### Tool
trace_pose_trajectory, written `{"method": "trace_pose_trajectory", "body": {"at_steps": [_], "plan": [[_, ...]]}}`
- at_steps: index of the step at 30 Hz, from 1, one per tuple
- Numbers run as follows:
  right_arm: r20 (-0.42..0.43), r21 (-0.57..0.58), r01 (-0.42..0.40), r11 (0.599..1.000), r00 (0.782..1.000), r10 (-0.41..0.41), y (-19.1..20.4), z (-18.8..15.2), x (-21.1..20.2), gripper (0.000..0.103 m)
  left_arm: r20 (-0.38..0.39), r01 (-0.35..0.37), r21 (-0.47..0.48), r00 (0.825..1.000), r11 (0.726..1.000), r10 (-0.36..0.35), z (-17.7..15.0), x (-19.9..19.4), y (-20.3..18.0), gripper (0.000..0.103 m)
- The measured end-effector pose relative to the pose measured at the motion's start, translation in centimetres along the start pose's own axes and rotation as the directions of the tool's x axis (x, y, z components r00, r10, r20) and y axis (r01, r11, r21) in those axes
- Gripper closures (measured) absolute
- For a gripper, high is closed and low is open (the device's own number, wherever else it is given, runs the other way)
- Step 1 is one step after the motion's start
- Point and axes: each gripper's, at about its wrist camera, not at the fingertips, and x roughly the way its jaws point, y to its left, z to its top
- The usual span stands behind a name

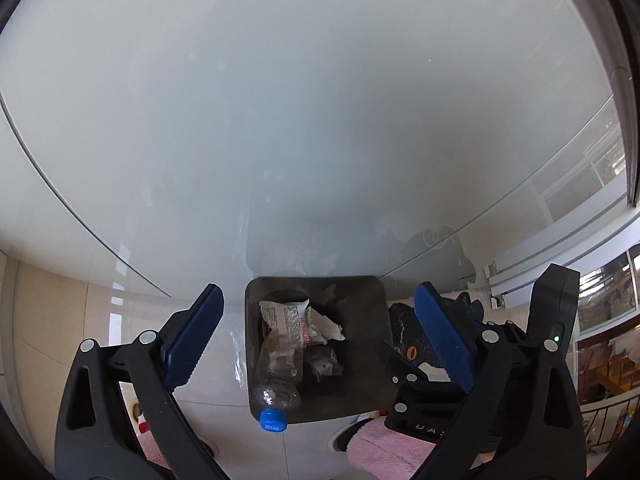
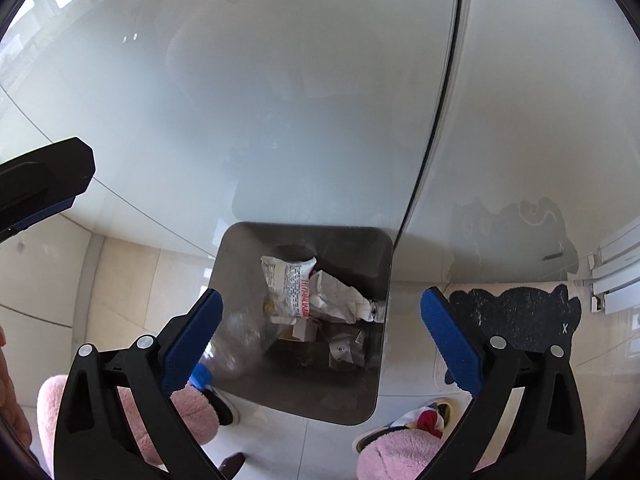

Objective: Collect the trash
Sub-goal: 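Move both tools back up to the counter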

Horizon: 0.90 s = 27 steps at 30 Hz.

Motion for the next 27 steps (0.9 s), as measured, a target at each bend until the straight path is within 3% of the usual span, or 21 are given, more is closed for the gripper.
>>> {"method": "trace_pose_trajectory", "body": {"at_steps": [9,16,23,27], "plan": [[0.196,-0.067,0.017,0.998,0.981,-0.004,1.3,3.3,-9.1,0.003,0.181,0.031,0.042,0.983,0.999,-0.038,3.3,-9.3,-2.1,0.011],[0.354,-0.102,0.014,0.995,0.935,0.024,2.1,6.4,-18.2,0.003,0.292,0.026,0.111,0.955,0.993,-0.058,6.8,-16.6,-4.7,0.011],[0.438,-0.092,-0.01,0.996,0.897,0.049,0.8,11.4,-25.9,0.002,0.368,-0.012,0.144,0.929,0.989,-0.043,12.6,-22.0,-6.1,0.011],[0.316,-0.006,-0.13,0.992,0.941,0.125,-0.4,13.6,-26.6,0.002,0.384,-0.042,0.133,0.923,0.99,-0.012,16.5,-23.1,-5.6,0.012]]}}
